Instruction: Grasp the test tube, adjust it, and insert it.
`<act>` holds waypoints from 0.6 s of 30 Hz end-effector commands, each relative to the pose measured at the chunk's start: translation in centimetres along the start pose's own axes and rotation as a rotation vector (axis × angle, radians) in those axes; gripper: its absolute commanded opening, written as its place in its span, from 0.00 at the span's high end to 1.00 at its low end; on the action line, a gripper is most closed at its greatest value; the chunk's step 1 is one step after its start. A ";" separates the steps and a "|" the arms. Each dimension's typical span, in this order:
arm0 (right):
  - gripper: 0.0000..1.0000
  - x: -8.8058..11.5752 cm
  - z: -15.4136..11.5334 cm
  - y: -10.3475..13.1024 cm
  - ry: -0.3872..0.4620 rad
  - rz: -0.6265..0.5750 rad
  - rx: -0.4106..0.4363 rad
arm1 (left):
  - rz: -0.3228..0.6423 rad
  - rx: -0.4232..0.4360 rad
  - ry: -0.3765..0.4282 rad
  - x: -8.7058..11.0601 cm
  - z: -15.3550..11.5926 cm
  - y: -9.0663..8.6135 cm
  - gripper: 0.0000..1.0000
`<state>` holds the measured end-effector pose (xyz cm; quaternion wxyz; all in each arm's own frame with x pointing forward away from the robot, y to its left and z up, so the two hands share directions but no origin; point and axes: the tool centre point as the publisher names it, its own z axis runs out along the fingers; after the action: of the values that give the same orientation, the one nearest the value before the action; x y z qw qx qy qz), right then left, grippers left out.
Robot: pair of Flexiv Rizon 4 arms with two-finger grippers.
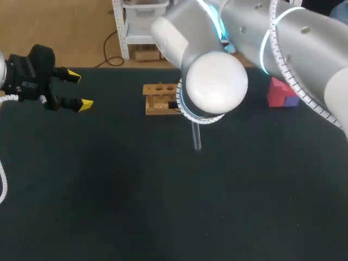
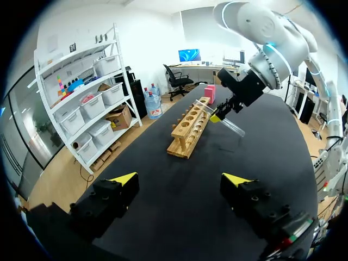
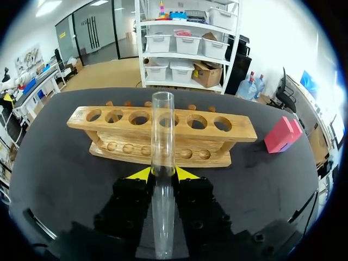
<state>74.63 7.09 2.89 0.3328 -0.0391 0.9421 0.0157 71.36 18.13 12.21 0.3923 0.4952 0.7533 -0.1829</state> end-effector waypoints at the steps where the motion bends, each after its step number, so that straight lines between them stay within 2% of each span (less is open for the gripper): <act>1: 1.00 -0.6 0.5 0.3 0.034 -0.006 0.009 | 0.003 -0.004 -0.009 0.2 0.0 -0.1 0.00; 18: 1.00 -0.5 0.9 0.5 0.116 -0.046 0.049 | 0.003 -0.004 -0.009 0.2 0.0 -0.1 0.00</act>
<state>74.70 7.19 2.66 0.3041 -0.0528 0.9511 -0.0120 71.36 18.13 12.21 0.3923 0.4952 0.7533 -0.1829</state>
